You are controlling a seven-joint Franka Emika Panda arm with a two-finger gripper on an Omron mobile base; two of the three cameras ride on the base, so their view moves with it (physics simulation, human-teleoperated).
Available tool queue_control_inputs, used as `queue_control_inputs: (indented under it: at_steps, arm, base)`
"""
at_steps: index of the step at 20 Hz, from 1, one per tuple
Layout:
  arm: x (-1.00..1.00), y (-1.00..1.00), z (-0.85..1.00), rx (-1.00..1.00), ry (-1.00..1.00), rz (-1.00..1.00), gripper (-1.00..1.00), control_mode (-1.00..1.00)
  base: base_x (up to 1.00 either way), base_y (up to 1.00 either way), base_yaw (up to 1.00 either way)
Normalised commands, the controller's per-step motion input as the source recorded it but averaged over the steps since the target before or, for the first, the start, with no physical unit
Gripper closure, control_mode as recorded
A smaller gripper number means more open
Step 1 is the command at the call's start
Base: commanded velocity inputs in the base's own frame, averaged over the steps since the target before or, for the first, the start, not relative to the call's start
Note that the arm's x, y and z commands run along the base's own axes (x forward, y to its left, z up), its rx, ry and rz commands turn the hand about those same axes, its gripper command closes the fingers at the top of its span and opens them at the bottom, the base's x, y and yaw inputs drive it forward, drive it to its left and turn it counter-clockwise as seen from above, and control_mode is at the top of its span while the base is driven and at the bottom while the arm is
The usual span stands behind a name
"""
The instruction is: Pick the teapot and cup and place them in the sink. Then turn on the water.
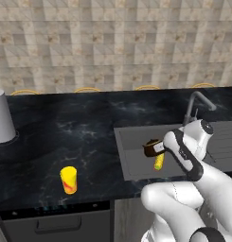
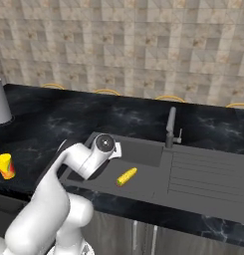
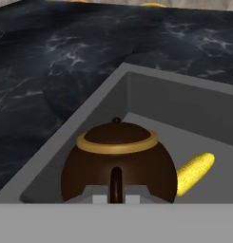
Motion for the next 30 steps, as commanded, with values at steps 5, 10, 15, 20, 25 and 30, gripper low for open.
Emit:
queue_control_inputs:
  at_steps: [5,10,15,20,25,30]
  arm:
    - [0.47,-0.05,-0.19,-0.02,0.00,0.00,1.00,-1.00]
    - [0.38,-0.06,-0.25,-0.01,0.00,0.00,1.00,-1.00]
    - [0.30,0.00,-0.33,0.00,0.00,0.01,1.00,-1.00]
    - [0.31,0.00,-0.36,0.00,0.00,0.03,1.00,-1.00]
    - [0.35,0.00,-0.34,0.00,-0.01,0.04,1.00,-1.00]
    - [0.34,0.00,-0.31,0.00,-0.01,0.04,1.00,-1.00]
  base:
    - [0.00,0.00,0.00]
    - [0.00,0.00,0.00]
    - [0.00,0.00,0.00]
    - [0.00,0.00,0.00]
    - [0.00,0.00,0.00]
    - [0.00,0.00,0.00]
